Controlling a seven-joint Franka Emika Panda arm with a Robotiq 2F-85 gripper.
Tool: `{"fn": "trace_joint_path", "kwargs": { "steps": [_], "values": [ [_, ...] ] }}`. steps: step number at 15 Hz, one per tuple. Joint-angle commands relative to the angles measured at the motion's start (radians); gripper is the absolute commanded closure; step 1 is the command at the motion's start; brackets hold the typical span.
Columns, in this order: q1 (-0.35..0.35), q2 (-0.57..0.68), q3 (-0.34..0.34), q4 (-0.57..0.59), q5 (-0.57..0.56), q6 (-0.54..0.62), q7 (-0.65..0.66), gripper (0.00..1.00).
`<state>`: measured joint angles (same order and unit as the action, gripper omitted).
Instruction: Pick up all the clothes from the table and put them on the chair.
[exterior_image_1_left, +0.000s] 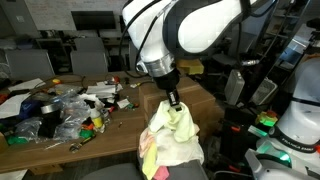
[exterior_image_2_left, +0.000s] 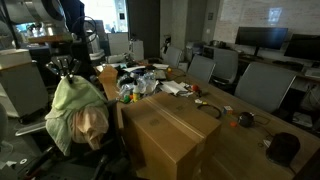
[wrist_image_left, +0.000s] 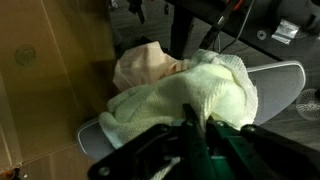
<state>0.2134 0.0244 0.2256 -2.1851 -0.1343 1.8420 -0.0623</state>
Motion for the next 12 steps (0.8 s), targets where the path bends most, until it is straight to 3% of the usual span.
{"fn": "trace_joint_path", "kwargs": {
  "steps": [1,8,12],
  "values": [
    [-0.003,-0.019,-0.009,0.024,0.004,-0.028,0.007,0.58],
    [-0.016,-0.048,-0.028,0.032,0.019,-0.043,0.009,0.05],
    [-0.059,-0.127,-0.075,0.019,0.042,-0.056,0.039,0.00]
  ]
}}
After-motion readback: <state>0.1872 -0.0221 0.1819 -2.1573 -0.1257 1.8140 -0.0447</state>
